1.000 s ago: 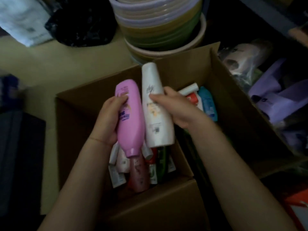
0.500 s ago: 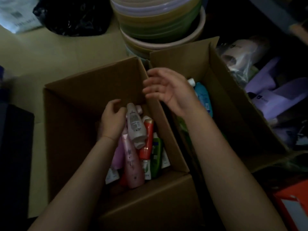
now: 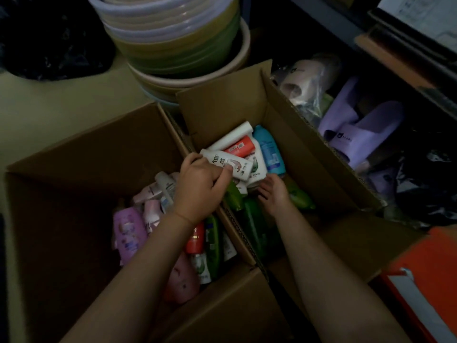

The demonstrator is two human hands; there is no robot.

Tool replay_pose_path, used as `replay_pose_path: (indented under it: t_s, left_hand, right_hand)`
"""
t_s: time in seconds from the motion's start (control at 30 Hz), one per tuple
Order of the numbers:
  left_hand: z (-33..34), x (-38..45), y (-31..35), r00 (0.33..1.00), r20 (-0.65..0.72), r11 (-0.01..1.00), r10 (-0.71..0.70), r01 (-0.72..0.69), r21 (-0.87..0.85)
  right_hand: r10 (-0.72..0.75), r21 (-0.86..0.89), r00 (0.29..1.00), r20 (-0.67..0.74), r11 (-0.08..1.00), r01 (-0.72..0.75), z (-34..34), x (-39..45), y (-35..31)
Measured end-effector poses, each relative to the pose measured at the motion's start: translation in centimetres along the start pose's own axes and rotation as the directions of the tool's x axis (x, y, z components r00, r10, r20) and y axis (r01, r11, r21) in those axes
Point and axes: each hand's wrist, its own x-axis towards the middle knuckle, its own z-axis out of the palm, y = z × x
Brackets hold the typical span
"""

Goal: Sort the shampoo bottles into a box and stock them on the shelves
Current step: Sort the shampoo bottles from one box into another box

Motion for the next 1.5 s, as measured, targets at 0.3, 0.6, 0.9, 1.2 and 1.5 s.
replay_pose_path:
  t_s: [0.3, 0.6, 0.9, 1.2, 1.5]
  left_hand:
    - [1.0, -0.7, -0.3, 0.994, -0.112, 0.999, -0.006, 0.0, -0.049]
    - [1.3, 0.3, 0.1, 0.993, -0.114, 0.998, 0.029, -0.034, -0.048]
    - [-0.2, 2.5, 1.7, 0.918, 0.009, 0.862, -0.397, 0.376, -0.34]
    - [0.5, 6.2, 0.0, 0.905, -0.061, 0.907, -0.42, 0.42, -0.011]
    - [1.4, 7.0, 0.3, 0.905, -0.078, 0.892, -0.419, 0.426, 0.15]
  right_hand:
    - [0.029, -0.334, 0.982, 0.187, 0.942, 0.036, 4.0, 2.2, 3.9]
    - [0.178, -0.521, 0.944, 0.277, 0.854, -0.008, 3.3, 0.3, 0.4]
    - [-0.032, -0.112, 0.799, 0.601, 0.986, 0.123, 5.2, -5.5, -6.9]
    - [-0.352, -0.567, 0.893, 0.282, 0.69, 0.45, 4.7, -1.5, -4.9]
    - [-0.059, -0.769, 0.957, 0.283, 0.583, 0.263, 3.8, 2.6, 2.6]
